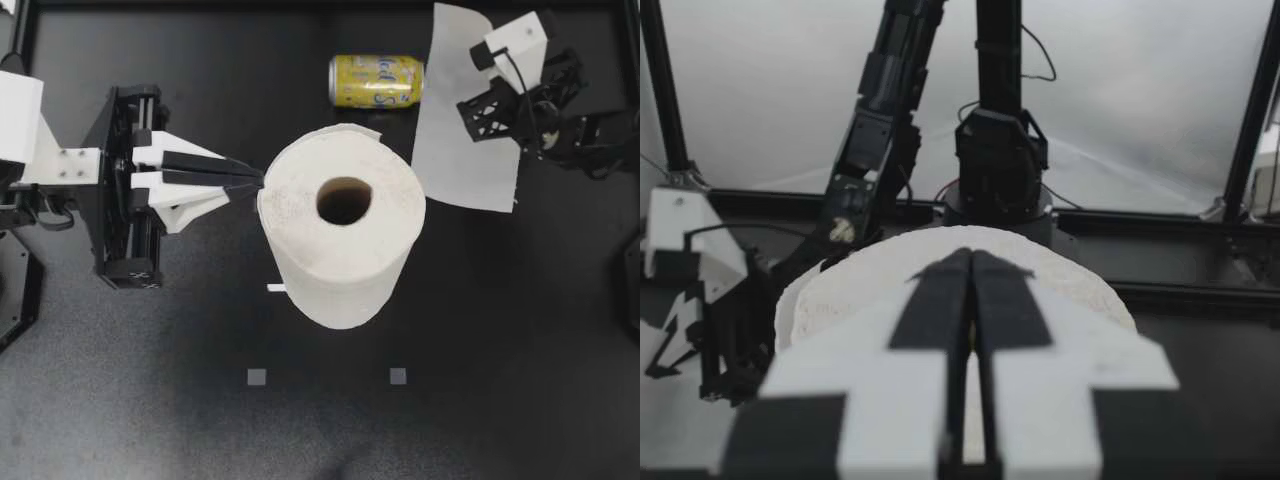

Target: Pick up a piece of paper towel and place it on the spilled liquid.

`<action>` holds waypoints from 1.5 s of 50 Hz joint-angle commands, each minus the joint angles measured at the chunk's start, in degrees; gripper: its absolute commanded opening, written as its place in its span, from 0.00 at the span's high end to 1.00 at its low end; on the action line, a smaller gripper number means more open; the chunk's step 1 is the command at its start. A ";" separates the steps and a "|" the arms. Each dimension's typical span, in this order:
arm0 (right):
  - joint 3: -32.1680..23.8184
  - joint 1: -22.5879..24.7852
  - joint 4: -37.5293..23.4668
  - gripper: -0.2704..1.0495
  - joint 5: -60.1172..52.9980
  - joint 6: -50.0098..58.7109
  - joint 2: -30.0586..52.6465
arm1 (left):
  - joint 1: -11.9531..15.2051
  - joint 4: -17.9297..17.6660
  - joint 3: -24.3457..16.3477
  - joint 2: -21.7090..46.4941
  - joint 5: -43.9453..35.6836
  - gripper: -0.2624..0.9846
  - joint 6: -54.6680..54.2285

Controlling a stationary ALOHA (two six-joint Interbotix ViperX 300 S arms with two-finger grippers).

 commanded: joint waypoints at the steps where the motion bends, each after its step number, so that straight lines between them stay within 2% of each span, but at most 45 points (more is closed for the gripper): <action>1: -1.32 -0.88 -0.26 0.89 -0.09 0.00 -0.44 | -0.09 0.09 -0.53 -0.88 -0.62 0.72 -0.09; 9: -1.41 -1.93 -0.26 0.86 -0.35 0.00 -0.88 | -0.09 0.09 -0.35 -1.32 -0.53 0.72 0.09; 13: -1.49 -2.46 -0.26 0.79 -0.88 -0.09 -0.97 | 0.00 0.09 -0.26 -1.49 -0.53 0.72 0.09; 20: -1.76 -3.08 0.00 0.55 -1.23 -0.09 -0.97 | -0.09 0.09 -0.26 -1.49 -0.53 0.72 0.00; 23: -2.11 -3.25 0.18 0.40 -0.79 -0.09 -0.97 | -0.09 0.09 -0.26 -1.49 -0.53 0.72 0.09; 27: -2.37 -3.43 0.26 0.31 -0.26 -0.09 -0.97 | -0.09 0.09 -0.35 -1.49 -0.44 0.72 0.00; 39: -2.37 -3.43 0.53 0.32 2.37 -0.70 -2.20 | -0.09 0.09 -0.35 -1.58 -0.53 0.72 0.00; 51: -2.11 -4.57 1.58 0.32 3.69 -6.42 -8.61 | -0.09 0.09 -0.35 -1.85 -0.53 0.72 0.00; 56: -2.11 -3.96 4.39 0.32 2.02 -10.20 -12.13 | -0.09 0.09 -0.35 -2.11 -0.53 0.72 0.09; 61: -1.93 -1.05 7.82 0.32 -2.02 -14.15 -16.96 | -0.09 0.09 -0.26 -2.11 -0.53 0.72 0.09; 75: -0.53 13.10 13.36 0.39 -8.88 -19.51 -34.10 | -0.09 0.09 0.00 -2.37 -0.09 0.72 -0.09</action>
